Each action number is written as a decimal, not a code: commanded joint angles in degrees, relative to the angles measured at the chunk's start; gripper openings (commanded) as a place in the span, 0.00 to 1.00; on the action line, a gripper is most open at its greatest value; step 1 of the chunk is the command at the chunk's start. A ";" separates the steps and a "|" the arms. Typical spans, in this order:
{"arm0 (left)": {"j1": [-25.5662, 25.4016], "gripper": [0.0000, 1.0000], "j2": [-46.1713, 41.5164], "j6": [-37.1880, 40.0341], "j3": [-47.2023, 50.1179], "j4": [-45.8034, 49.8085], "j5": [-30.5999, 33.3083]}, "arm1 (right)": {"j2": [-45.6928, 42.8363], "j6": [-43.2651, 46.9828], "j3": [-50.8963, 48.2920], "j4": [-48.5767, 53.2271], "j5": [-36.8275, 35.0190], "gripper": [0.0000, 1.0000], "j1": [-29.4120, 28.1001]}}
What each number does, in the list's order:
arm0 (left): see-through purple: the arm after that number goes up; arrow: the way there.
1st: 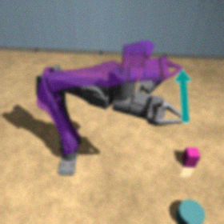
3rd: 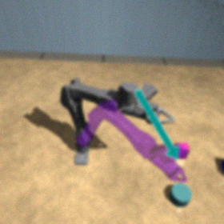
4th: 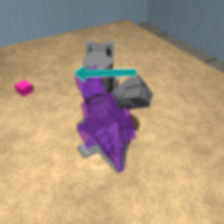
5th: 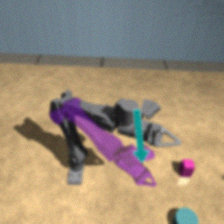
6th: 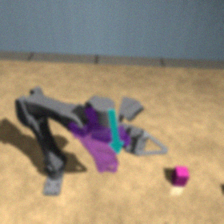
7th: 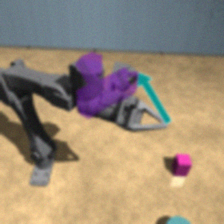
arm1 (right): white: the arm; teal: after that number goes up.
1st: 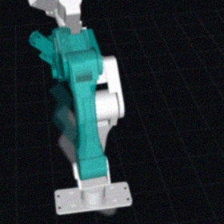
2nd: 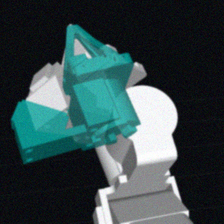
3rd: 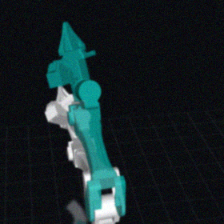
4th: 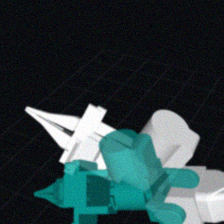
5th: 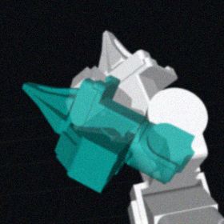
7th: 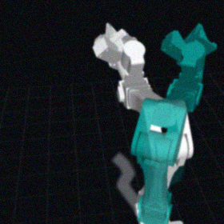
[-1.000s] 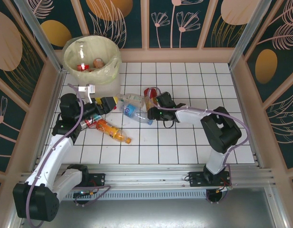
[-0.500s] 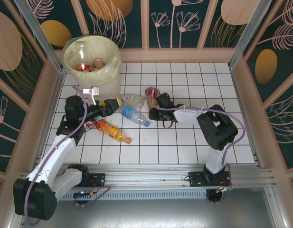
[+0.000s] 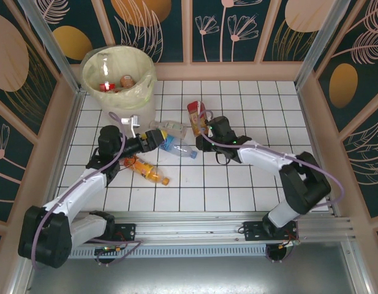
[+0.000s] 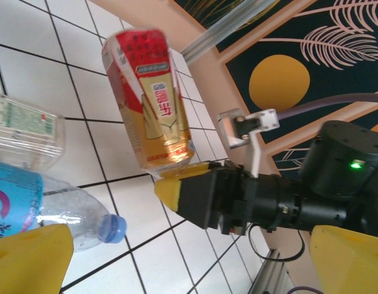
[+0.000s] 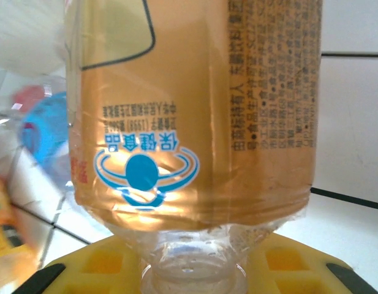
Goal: Put the plastic bottles in the bin
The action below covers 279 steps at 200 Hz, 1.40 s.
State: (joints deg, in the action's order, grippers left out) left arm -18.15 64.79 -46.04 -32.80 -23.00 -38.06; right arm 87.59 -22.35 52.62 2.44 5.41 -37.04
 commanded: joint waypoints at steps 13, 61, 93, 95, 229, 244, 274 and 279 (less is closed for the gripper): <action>-4.65 0.99 4.86 -6.18 0.94 -14.43 0.92 | -7.91 3.62 -2.72 -3.84 11.35 0.32 -0.75; -8.30 0.98 10.01 -9.01 0.15 -26.33 3.00 | -13.52 1.97 -4.26 -7.06 28.21 0.32 -0.74; -8.42 0.99 9.53 -10.69 1.51 -33.10 3.99 | -15.17 0.85 -4.97 -8.78 36.17 0.32 -0.71; -8.44 0.99 9.49 -10.97 1.57 -33.67 3.90 | -15.21 0.78 -4.98 -8.90 36.58 0.32 -0.72; -8.43 0.64 4.03 -10.65 1.39 -31.64 6.33 | -15.26 1.58 -5.86 -8.13 42.07 0.33 -1.23; -8.41 0.60 3.59 -10.69 1.02 -30.83 6.53 | -15.00 2.00 -5.67 -7.58 41.55 0.33 -1.38; -8.39 0.58 2.52 -10.41 0.29 -29.16 6.93 | -14.97 2.22 -5.44 -7.81 40.38 0.57 -1.42; -8.40 0.58 2.11 -9.91 -0.04 -28.39 7.07 | -15.12 2.14 -5.49 -8.00 40.04 0.63 -1.44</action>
State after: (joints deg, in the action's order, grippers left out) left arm -26.28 69.36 -57.54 -31.38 -51.51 -32.23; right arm 73.10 -20.62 47.81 -5.43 46.54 -38.04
